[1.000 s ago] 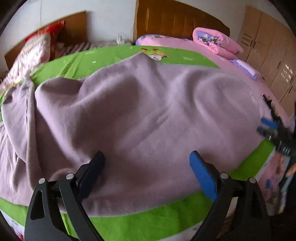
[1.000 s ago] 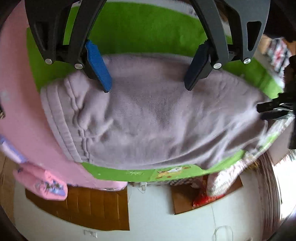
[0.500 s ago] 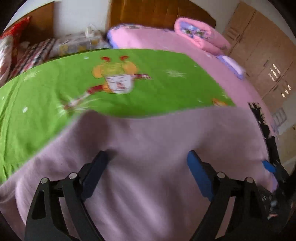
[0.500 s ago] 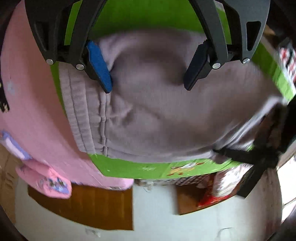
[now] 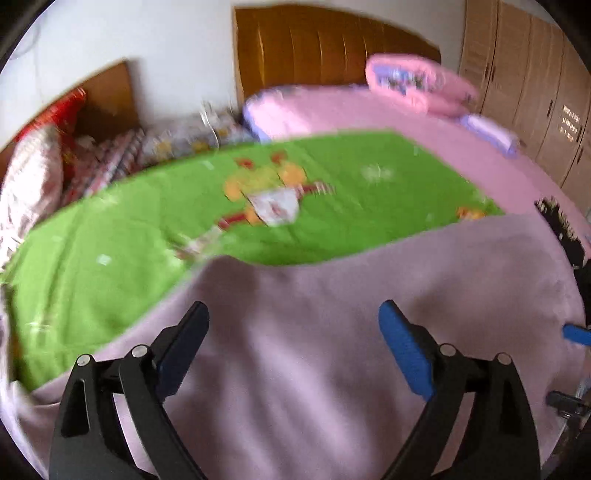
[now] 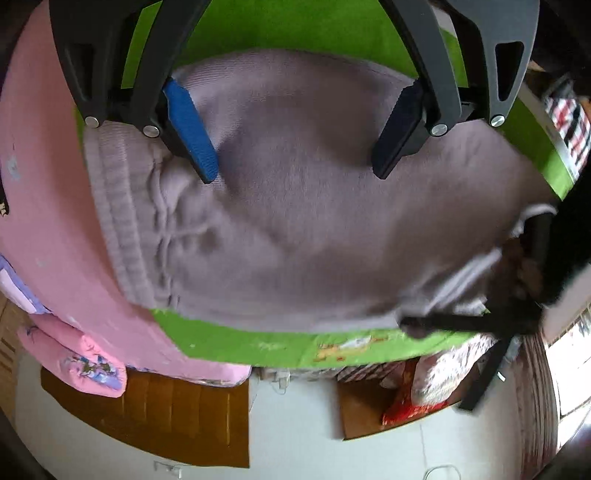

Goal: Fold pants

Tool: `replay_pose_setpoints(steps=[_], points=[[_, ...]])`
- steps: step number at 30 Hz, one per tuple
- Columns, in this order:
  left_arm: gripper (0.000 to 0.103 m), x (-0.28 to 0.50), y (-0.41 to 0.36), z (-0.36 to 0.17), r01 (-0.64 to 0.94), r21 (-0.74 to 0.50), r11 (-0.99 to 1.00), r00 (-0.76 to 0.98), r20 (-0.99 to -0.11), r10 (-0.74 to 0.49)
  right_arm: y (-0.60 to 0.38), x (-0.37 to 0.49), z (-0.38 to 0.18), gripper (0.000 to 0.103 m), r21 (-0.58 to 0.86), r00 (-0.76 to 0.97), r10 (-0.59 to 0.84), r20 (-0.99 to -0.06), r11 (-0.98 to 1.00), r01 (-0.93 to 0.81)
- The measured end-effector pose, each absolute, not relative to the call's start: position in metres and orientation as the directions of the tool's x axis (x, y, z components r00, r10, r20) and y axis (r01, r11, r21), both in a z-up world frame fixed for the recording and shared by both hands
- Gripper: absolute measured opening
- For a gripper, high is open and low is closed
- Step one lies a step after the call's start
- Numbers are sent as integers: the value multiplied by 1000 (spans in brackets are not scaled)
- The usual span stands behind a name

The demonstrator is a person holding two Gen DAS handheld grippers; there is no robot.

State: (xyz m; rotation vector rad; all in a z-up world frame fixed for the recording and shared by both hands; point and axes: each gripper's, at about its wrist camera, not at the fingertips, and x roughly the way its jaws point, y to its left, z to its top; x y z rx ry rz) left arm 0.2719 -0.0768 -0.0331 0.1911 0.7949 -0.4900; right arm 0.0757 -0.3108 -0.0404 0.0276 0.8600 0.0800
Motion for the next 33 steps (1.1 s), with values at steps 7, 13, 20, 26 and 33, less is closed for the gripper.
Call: replay_pose_setpoints(steps=[7,13,20,26,33], points=[[101,207,89,26,357,-148,922,749,-544,-377,-284,72,-5,82,22,725,40,-687,999,-35],[101,184,287,0,15,-221,975,768,-621,-153,-210,96,38,83,66,767,237,-597,967,-247],[101,112,416,-28,-311,-355,882,793,-609,34,-35,169,76,83,134,525,612,-591,717,-684],[96,52,478,-55,-473,-503,723,803,-584,120,179,247,78,75,98,162,671,-724,332,-938],[76,58,508,-80,-479,-583,656,803,-593,59,347,296,40,59,189,-77,613,-786,119,-975]])
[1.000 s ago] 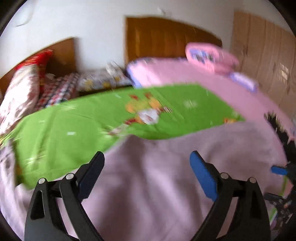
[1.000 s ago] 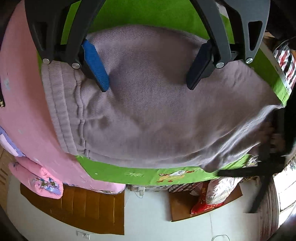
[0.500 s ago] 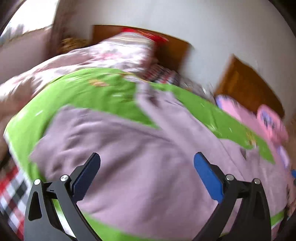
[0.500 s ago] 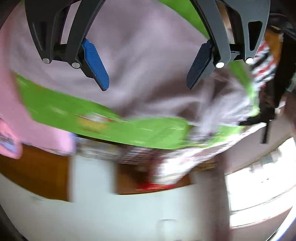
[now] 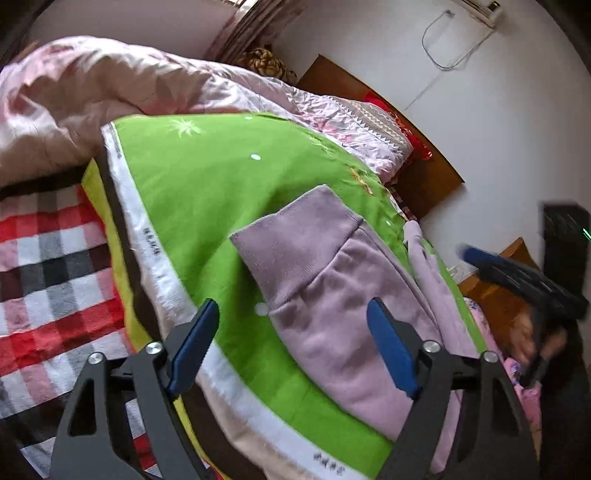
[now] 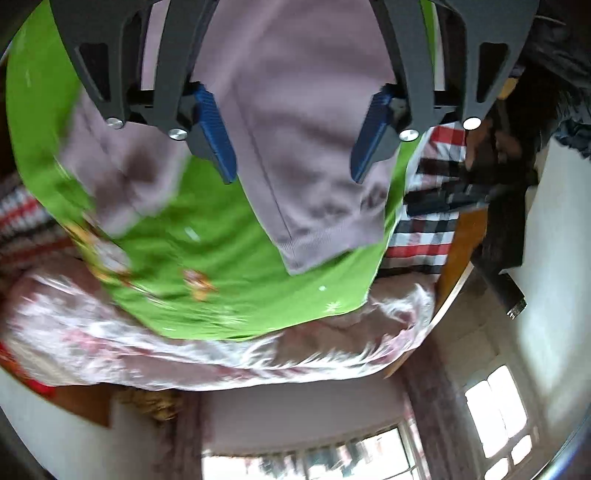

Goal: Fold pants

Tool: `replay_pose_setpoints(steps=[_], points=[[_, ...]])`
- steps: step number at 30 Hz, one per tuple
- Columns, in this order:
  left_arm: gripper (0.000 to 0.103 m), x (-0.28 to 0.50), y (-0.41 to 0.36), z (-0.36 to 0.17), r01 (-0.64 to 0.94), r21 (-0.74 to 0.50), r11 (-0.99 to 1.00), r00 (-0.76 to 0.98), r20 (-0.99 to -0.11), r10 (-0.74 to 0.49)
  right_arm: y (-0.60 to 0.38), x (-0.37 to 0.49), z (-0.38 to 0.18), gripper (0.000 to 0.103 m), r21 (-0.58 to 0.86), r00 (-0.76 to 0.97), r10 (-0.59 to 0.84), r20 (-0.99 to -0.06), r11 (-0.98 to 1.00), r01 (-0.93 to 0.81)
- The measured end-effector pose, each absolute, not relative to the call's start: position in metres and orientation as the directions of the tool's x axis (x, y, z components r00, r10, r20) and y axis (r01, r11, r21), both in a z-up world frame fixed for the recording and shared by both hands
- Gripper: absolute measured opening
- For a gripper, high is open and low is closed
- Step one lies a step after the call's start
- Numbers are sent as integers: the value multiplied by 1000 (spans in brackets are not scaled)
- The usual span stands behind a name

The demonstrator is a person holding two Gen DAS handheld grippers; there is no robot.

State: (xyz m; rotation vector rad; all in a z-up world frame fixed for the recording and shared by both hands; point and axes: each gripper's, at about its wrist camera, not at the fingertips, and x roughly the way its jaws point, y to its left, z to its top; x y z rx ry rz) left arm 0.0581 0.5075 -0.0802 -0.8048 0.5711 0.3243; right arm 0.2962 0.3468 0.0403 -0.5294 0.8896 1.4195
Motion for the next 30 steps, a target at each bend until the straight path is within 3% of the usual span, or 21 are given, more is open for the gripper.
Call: replay_pose_setpoints(steps=[6,12,13,14,15,17,20,23,28,30], points=[[76,82,522,-97,-518,-579,629,776,-628,62,422,309,-1,47,208,-152,539,-828,44,-977],[74,96,529,-104,-547,-565,618,755,-652,73,423,310,-24,33,221,-187,514,-837,5,-975],[69,96,528,-104,-556,-555,618,748,-659,82,420,311,-22,24,219,-181,521,-834,11,-976],[47,95,527,-103,-575,-533,620,734,-671,104,418,311,-18,15,212,-174,530,-830,12,-977],[26,93,527,-102,-589,-509,627,723,-679,127,414,309,-12,14,201,-166,547,-821,6,-979],[7,84,529,-93,-574,-526,627,745,-653,135,407,302,3,11,169,-140,579,-803,-4,-986],[5,70,526,-61,-527,-537,659,799,-578,168,397,294,35,11,106,-82,643,-761,-3,-994],[5,74,515,-30,-516,-460,722,808,-542,233,398,301,41,11,100,-57,655,-754,28,-995],[7,104,533,-71,-602,-410,686,709,-669,222,426,310,-14,11,132,-54,550,-834,104,-986],[15,110,538,-98,-609,-409,680,685,-703,191,428,312,-27,15,151,-56,548,-834,130,-980]])
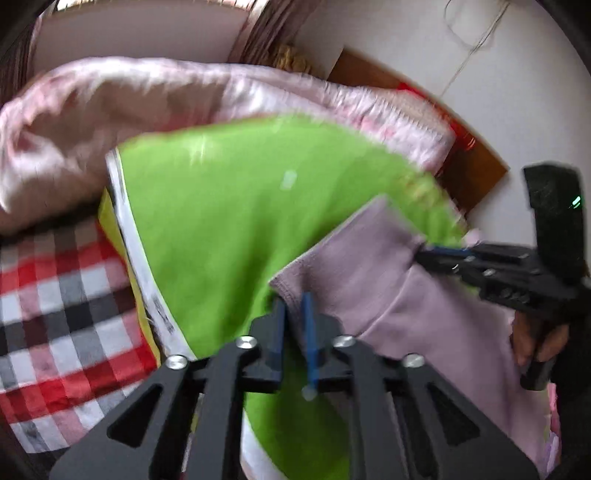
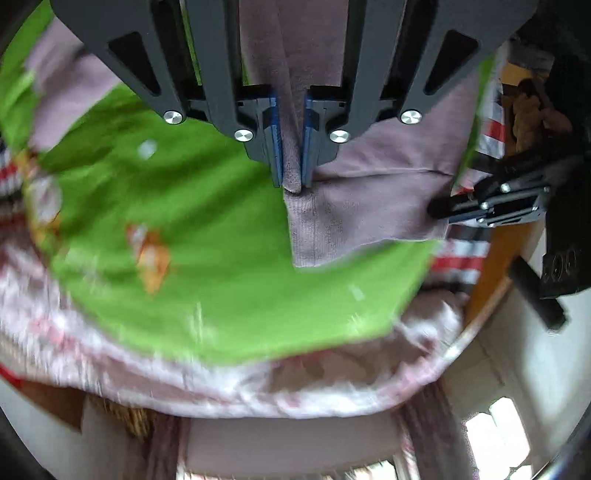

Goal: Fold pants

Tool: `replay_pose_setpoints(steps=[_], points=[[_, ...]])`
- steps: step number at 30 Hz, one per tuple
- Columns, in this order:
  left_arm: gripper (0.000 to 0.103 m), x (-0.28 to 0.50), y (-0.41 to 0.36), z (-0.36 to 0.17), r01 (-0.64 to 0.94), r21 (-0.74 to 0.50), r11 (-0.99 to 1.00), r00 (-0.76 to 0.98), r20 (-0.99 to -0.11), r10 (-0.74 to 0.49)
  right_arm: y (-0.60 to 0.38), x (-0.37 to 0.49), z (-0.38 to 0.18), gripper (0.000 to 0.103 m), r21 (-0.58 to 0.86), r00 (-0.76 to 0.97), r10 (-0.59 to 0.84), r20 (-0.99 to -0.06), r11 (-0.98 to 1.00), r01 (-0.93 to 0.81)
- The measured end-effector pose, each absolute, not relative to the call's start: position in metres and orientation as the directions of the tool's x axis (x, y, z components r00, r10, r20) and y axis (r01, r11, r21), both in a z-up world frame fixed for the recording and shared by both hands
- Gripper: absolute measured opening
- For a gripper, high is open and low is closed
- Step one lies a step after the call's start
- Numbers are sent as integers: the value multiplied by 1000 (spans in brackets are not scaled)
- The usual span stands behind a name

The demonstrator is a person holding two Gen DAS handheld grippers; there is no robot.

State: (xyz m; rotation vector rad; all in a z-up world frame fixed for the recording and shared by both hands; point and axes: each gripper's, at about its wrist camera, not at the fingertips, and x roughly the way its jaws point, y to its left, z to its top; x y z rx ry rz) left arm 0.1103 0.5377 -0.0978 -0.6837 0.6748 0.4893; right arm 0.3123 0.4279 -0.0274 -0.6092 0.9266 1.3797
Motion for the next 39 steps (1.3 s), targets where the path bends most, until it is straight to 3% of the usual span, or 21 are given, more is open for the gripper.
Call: replay_pose_setpoints(steps=[1,2,3,4,5,8,10,12,14,17,20,22,24,25,29,34,39], points=[[17,108,537,-99,-601,-408,687,695,-691,198,426,315,-24,18,169,-65,554,-830,138,-976],[33,105,534,-95,-603,-393,694,695,-686,215,421,320,-18,43,191,-71,556,-828,160,-968],[76,101,531,-87,-635,-346,691,671,-689,272,413,324,-10,55,210,-73,570,-819,179,-961],[93,96,527,-79,-674,-301,674,644,-688,336,403,328,2,76,226,-73,598,-798,186,-956],[97,87,521,-70,-713,-261,650,619,-669,411,387,335,18,76,239,-68,636,-769,187,-953],[98,74,496,-37,-678,-267,685,672,-601,432,325,364,55,76,250,4,706,-708,256,-934],[98,76,471,-21,-593,-304,746,744,-562,362,287,390,57,72,256,61,696,-715,341,-904],[101,90,439,-15,-450,-350,821,804,-559,203,240,426,39,61,279,121,651,-750,476,-834],[101,106,414,-16,-367,-360,858,809,-578,104,210,448,15,48,329,112,611,-784,561,-760],[101,128,382,-27,-289,-336,897,788,-615,24,188,454,-19,47,378,64,589,-806,595,-709],[101,151,373,-53,-320,-278,906,706,-708,32,189,449,-42,47,439,8,612,-791,577,-689],[101,159,385,-67,-375,-331,866,647,-763,-11,192,451,-44,45,463,0,631,-776,571,-678],[101,150,397,-63,-397,-400,826,673,-739,-35,197,451,-43,13,461,0,626,-780,575,-676],[101,142,402,-60,-413,-404,816,681,-732,-17,198,447,-38,9,450,9,630,-777,564,-692],[101,112,422,-49,-453,-435,778,722,-691,34,216,411,13,9,399,53,695,-717,472,-786],[101,82,461,-51,-502,-538,677,770,-635,67,281,324,76,9,309,-14,754,-657,253,-917],[101,50,482,-66,-597,-554,581,739,-661,130,361,239,54,11,301,-174,674,-718,76,-951]])
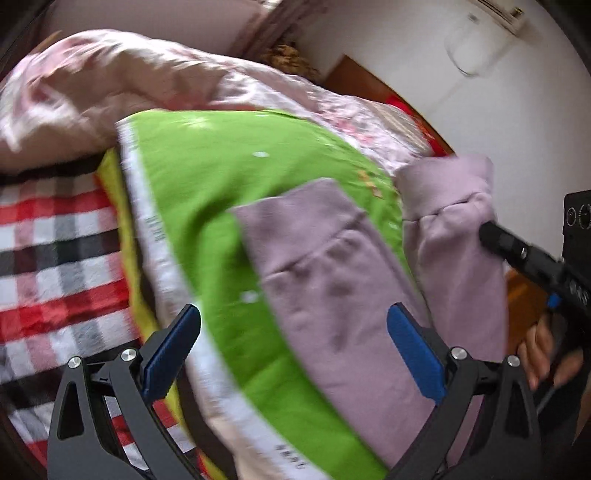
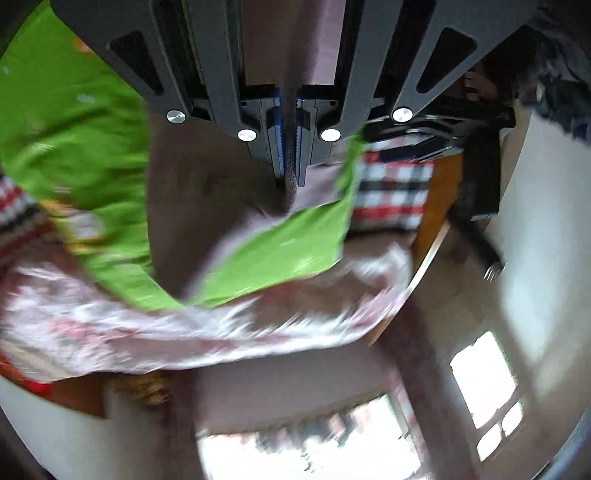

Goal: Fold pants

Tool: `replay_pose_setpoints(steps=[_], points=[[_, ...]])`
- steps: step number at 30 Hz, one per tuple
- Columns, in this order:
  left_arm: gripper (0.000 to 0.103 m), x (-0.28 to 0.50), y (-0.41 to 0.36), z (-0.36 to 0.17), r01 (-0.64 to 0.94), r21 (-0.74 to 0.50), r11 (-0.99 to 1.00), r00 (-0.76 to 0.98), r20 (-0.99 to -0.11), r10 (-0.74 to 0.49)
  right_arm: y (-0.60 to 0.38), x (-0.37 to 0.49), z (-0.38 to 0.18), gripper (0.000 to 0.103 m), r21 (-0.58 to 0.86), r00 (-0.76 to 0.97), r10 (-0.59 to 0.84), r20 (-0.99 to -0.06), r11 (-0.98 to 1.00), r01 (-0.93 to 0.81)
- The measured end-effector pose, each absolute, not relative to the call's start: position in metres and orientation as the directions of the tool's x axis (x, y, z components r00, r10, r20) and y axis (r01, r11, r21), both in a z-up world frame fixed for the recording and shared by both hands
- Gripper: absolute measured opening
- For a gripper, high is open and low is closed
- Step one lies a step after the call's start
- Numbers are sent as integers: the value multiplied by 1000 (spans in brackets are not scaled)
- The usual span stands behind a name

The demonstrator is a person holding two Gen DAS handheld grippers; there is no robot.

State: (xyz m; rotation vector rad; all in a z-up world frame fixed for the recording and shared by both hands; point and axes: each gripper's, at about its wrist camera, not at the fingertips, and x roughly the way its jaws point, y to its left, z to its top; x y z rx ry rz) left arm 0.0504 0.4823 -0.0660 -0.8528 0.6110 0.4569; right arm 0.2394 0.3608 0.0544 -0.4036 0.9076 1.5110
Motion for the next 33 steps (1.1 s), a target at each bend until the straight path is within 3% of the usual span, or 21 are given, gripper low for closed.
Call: replay_pose_setpoints(steps=[3,6,7,8,9,12,16,19,22,33], points=[[101,29,492,-81,-655,-540,528,697,-702,146,387,214,19,13,309,-236,586,-775,25,-951],[101,12,495,-87,-674,-534,511,680,-719,146,386,218,11,15,363,-277,596,-754,26,-931],[101,8,494,-87,-672,-533,514,681,-718,146,380,229,14,30,386,-282,617,-735,39,-922],[101,5,495,-86,-661,-538,523,690,-710,140,374,240,19,70,398,-273,641,-718,56,-916],[101,5,494,-84,-645,-552,529,704,-698,131,362,251,24,82,411,-265,669,-695,66,-909],[100,13,490,-74,-556,-621,552,774,-629,73,338,278,38,73,382,-208,711,-672,92,-920],[97,45,481,-61,-464,-645,608,818,-575,14,318,316,32,50,328,-122,712,-692,160,-931],[96,73,479,-60,-456,-623,636,811,-586,7,322,330,11,50,299,-84,679,-729,206,-932],[87,94,481,-68,-476,-606,638,788,-615,4,341,334,-6,47,269,-64,649,-758,222,-937],[81,96,488,-59,-516,-548,658,770,-633,77,368,341,-11,38,276,-91,667,-739,177,-945]])
